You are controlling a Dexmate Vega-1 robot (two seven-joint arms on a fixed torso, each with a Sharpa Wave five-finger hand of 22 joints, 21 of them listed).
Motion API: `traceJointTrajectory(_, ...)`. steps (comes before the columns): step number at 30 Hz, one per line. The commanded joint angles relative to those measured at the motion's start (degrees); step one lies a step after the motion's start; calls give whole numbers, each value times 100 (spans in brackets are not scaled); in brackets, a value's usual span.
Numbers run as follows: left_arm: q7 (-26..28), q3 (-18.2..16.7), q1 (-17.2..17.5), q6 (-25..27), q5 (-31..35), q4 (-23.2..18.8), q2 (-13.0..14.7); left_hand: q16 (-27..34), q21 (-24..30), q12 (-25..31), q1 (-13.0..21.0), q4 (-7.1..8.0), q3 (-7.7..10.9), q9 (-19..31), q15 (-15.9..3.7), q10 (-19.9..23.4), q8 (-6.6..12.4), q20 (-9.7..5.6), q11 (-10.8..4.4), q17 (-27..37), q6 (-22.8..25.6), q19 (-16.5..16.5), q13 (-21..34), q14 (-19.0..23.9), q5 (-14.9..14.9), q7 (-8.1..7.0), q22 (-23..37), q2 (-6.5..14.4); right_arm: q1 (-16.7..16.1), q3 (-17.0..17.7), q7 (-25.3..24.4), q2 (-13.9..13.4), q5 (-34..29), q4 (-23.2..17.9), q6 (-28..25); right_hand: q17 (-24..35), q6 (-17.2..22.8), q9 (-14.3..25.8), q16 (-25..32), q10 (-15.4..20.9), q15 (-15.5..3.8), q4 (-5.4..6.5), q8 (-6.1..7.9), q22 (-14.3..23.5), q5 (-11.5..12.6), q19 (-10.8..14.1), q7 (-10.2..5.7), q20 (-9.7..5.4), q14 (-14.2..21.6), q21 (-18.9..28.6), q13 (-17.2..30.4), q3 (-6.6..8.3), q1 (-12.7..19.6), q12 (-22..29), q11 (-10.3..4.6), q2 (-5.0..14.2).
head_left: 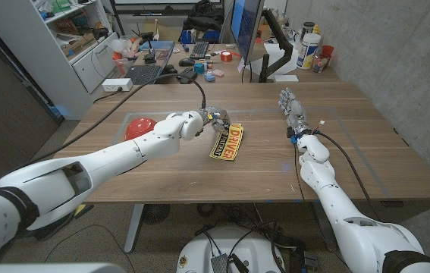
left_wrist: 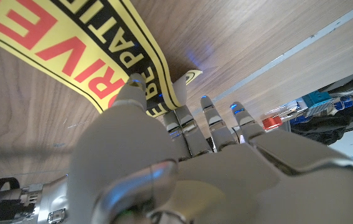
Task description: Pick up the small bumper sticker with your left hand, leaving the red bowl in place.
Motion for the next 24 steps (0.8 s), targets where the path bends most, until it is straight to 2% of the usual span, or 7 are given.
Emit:
traceJointTrajectory(1, 42, -49, 21, 82, -83, -93, 55, -26, -22, -8, 21, 50, 10, 6, -372, 82, 7, 43, -1, 6, 74, 13, 9, 46, -27, 9, 5, -5, -13, -22, -38, 8, -31, -75, -16, 12, 21, 17, 13, 46, -6, 10, -13, 16, 26, -13, -22, 12, 60, -4, 23, -5, -22, -17, 5, 1)
traceJointTrajectory(11, 74, -83, 32, 84, -107, -172, 122, -53, -41, -43, 69, 44, 37, 6, -374, 131, -9, 97, 15, 5, 118, 25, 11, 62, -47, 49, 6, 36, -32, -52, -75, 19, -41, -122, 1, 13, 24, 17, 12, 49, -3, 9, -12, 17, 28, -13, -28, 9, 56, -3, 23, -5, -27, -17, 9, 5)
traceJointTrajectory(24, 184, -218, 76, 70, -123, -338, 246, -71, -59, -68, 100, 48, 46, 6, -379, 267, -21, 114, 7, 5, 216, 65, 16, 128, -90, 23, 6, 54, -59, -115, -159, 24, -73, -235, 4, 12, 25, 17, 13, 55, -3, 5, -12, 17, 28, -15, -26, 6, 60, -2, 24, -4, -28, -17, -3, 6)
